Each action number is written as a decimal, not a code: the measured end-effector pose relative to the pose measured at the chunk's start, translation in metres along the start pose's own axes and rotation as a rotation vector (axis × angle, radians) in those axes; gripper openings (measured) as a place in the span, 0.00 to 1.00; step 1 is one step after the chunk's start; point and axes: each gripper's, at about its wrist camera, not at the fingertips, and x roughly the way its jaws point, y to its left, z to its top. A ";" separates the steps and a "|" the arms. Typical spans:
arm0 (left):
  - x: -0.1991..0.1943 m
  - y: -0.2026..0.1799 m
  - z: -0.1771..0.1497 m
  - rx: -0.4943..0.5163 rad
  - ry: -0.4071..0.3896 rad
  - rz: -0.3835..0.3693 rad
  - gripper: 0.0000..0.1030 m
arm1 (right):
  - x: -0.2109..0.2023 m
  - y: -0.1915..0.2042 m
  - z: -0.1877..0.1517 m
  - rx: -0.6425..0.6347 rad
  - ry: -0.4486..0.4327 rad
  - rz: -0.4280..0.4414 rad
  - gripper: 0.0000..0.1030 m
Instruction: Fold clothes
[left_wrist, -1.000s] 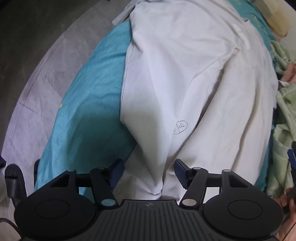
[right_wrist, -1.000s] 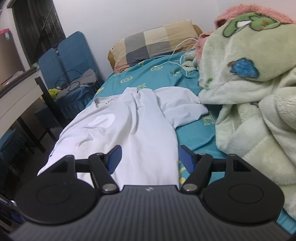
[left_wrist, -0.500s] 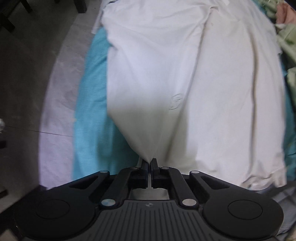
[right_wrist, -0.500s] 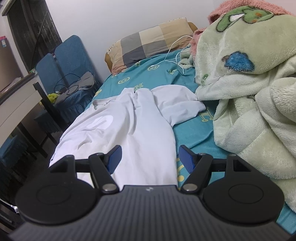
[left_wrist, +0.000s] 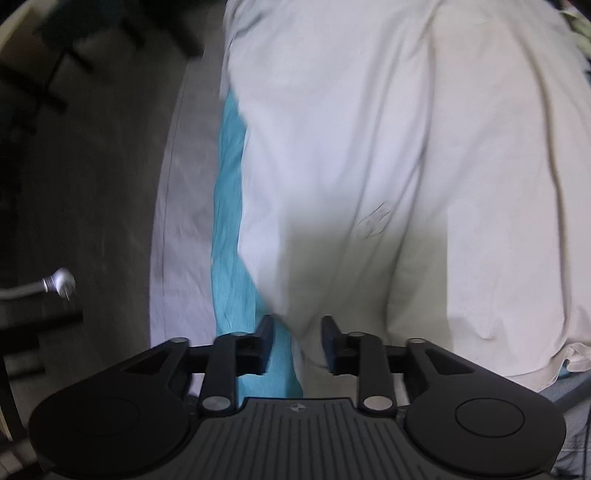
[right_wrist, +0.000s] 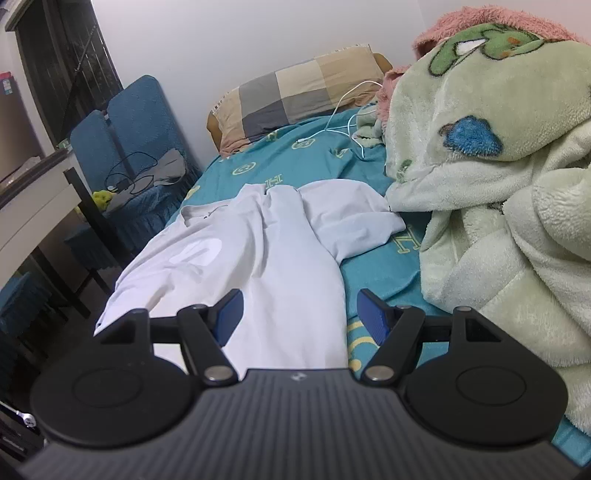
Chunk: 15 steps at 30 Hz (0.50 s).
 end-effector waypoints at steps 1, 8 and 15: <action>-0.012 -0.004 -0.002 0.004 -0.038 0.015 0.48 | 0.000 0.000 0.000 -0.001 -0.002 0.000 0.68; -0.074 -0.038 -0.024 0.037 -0.308 0.029 0.79 | 0.000 0.000 0.002 0.003 -0.004 0.005 0.68; -0.096 -0.081 -0.018 0.021 -0.658 -0.045 0.87 | -0.004 0.000 0.002 0.005 -0.014 0.006 0.68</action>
